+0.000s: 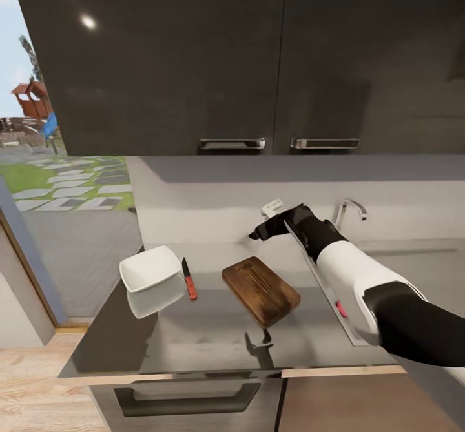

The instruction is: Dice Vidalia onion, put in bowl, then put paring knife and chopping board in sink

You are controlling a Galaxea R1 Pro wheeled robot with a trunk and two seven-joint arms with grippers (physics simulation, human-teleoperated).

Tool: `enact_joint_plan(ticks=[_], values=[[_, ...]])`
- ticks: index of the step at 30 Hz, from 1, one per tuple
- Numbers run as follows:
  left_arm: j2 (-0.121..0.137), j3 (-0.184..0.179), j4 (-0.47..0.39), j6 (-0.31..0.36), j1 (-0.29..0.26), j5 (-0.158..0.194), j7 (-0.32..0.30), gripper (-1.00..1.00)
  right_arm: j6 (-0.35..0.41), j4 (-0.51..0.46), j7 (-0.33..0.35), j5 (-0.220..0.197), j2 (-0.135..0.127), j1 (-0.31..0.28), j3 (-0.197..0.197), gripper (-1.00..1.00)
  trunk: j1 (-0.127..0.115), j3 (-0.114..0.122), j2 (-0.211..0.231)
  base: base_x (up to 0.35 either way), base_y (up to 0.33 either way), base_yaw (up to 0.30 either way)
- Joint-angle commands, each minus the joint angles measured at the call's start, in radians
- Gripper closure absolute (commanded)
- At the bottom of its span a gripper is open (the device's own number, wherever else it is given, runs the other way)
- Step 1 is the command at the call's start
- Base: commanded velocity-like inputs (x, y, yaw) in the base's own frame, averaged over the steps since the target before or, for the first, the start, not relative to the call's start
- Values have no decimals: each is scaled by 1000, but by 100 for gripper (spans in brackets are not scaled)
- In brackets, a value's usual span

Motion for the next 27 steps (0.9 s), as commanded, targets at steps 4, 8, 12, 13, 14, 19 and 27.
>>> enact_joint_plan(ticks=[4, 8, 12, 13, 14, 19, 27], values=[[0, 0, 0, -3, 0, 1, 0, -100, -28, 30, 7, 11, 4, -1, 1, -100, -15, 11, 27, 0, 0, 0], [-1, 0, 0, -3, 0, 1, 0, -100, -47, 46, 7, 11, 5, -1, 1, -100, -30, 23, 55, 0, 0, 0], [0, -1, -1, -3, 0, 1, 0, -100, -54, 57, 7, 11, 5, -1, 1, -100, -46, 36, 83, 0, 0, 0], [0, -3, -3, -4, 0, 1, 0, -100, -56, 59, 7, 11, 5, -1, 1, -100, -50, 39, 90, 0, 0, 0], [0, -4, -4, -14, 0, 1, 0, -100, -57, 60, 7, 11, 5, -1, 1, -100, -53, 42, 97, 0, 0, 0], [4, -6, -1, -69, 0, 1, -1, -100, -57, 61, 7, 10, 4, -1, 0, -100, -69, 55, 125, 0, 0, 0], [20, -7, 2, -86, 2, -3, -4, -100, -57, 61, 7, 9, 4, -1, 0, -100, -69, 55, 125, 0, 0, 0]])
